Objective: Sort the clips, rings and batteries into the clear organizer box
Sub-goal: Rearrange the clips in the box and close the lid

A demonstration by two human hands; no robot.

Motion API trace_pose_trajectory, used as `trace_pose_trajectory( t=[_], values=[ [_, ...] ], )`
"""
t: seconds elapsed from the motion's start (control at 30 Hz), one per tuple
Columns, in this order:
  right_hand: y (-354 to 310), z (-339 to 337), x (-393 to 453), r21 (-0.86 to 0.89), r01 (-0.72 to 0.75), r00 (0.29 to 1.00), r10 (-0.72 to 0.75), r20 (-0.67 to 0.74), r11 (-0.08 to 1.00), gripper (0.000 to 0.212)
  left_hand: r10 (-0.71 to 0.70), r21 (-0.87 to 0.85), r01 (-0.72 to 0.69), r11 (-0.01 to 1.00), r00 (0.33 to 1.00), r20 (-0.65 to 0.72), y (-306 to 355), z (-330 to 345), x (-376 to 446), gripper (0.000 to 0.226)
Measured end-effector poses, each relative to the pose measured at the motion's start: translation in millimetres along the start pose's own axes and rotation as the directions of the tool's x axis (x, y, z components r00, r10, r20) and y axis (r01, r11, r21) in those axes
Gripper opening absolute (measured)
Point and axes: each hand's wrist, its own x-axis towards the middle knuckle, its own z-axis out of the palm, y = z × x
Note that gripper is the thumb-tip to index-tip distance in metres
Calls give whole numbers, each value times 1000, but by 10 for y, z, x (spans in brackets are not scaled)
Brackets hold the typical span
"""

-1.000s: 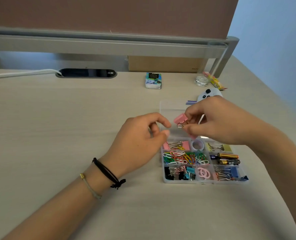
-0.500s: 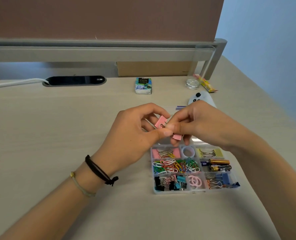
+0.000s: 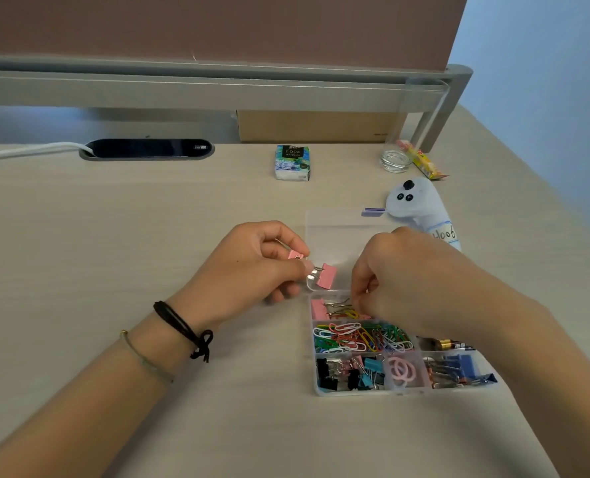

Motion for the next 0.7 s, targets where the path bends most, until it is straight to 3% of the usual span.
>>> trace_pose_trajectory(
  t=[0.1, 0.23, 0.4, 0.53, 0.7],
  values=[
    [-50, -4, -13, -45, -46, 999, 45, -13, 998, 8, 5, 27, -5, 1000, 1000, 5, -26, 28, 6, 12],
    [-178, 22, 4, -147, -59, 998, 58, -9, 987, 23, 50, 72, -49, 996, 999, -6, -50, 49, 1, 11],
    [-198, 19, 4, -259, 30, 1000, -30, 3, 965, 9, 202, 229, -201, 952, 979, 19, -82, 88, -6, 10],
    [-77, -36, -10, -166, 93, 995, -85, 55, 982, 10, 226, 269, -224, 937, 974, 24, -106, 94, 8, 11],
    [26, -151, -85, 82, 35, 984, -49, 169, 996, 13, 268, 196, -267, 944, 963, 26, -75, 95, -2, 10]
  ],
)
